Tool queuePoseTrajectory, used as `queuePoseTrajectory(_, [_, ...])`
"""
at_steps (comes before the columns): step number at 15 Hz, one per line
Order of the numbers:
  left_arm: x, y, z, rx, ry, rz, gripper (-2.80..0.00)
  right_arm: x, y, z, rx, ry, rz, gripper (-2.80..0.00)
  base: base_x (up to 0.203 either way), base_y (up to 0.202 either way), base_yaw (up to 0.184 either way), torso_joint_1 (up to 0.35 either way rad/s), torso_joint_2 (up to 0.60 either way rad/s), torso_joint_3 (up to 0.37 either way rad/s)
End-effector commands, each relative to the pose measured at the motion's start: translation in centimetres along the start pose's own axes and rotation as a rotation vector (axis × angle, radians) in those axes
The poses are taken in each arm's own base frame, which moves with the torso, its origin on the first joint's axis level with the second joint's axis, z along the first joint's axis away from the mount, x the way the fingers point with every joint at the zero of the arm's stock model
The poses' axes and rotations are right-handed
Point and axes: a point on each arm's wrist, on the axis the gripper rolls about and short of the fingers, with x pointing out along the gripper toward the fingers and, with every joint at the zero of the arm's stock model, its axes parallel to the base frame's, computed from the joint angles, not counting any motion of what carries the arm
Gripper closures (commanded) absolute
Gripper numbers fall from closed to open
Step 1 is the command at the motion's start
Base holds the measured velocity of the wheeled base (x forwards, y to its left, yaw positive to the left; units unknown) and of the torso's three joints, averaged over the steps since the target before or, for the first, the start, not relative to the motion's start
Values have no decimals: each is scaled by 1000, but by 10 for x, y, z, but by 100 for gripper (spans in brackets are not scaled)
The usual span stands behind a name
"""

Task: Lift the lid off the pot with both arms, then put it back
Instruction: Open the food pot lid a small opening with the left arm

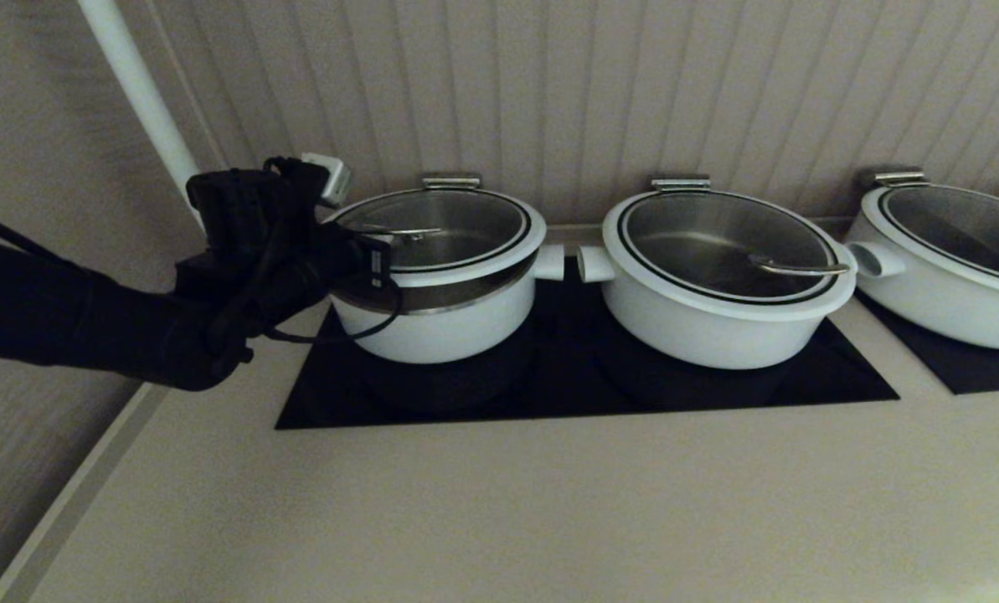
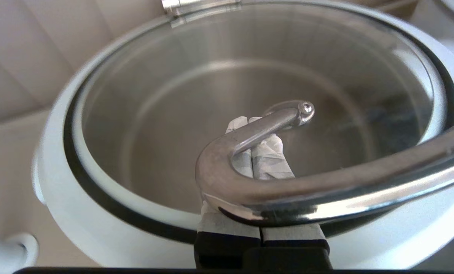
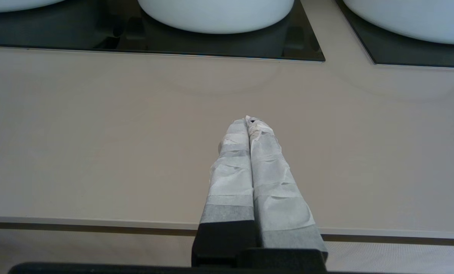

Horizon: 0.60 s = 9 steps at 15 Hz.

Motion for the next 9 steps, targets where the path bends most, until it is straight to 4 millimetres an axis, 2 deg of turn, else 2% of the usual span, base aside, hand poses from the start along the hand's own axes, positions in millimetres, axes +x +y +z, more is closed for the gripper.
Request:
queuePoseTrajectory(1, [0, 1, 7, 6, -25, 1, 0, 0, 0, 0, -1, -1, 0, 0, 0, 0, 0, 0, 0, 0])
queuePoseTrajectory(9, [-4, 0, 13, 15, -41, 1, 0, 0, 0, 0, -1, 0, 1, 0, 0, 0, 0, 0, 0, 0])
